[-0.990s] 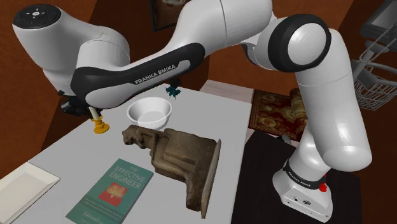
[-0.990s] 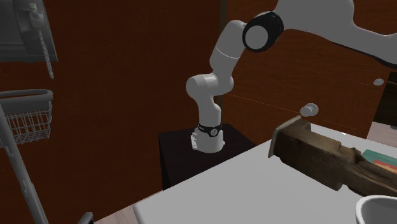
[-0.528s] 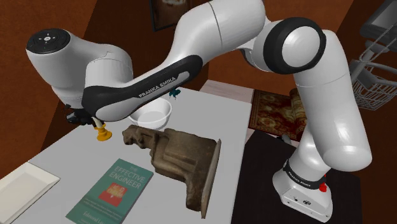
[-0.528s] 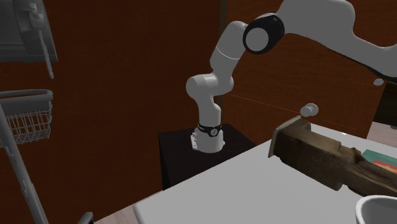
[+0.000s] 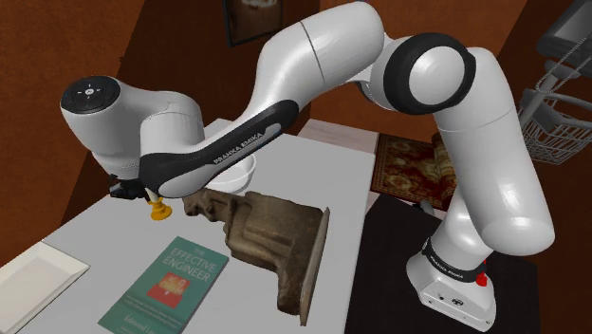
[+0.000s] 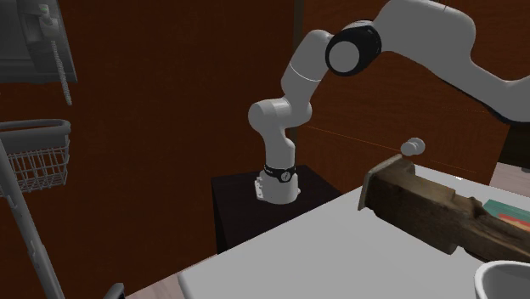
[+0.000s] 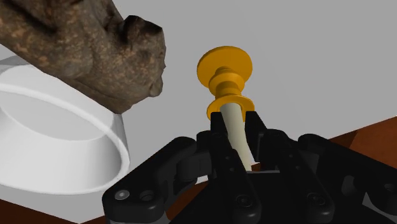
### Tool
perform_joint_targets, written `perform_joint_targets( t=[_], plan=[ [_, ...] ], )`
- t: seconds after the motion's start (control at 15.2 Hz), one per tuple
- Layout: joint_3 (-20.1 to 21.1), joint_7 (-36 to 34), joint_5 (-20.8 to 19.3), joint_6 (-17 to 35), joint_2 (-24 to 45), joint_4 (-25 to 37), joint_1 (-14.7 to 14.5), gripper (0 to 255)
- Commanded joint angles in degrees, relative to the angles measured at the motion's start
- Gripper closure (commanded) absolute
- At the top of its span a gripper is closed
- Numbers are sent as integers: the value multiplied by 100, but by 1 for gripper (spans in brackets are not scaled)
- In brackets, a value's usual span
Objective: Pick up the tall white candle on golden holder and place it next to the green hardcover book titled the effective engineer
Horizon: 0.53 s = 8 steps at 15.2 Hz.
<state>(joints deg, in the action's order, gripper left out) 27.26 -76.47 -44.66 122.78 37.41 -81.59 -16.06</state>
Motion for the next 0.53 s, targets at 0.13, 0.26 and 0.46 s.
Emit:
perform_joint_targets(
  t=[0.13, 0.26, 0.46],
  plan=[
    [-66, -132, -111, 181, 133, -77, -28, 255],
    [-101, -198, -168, 271, 200, -114, -42, 255],
    [-153, -292, -251, 396, 302, -157, -64, 255]
  ],
)
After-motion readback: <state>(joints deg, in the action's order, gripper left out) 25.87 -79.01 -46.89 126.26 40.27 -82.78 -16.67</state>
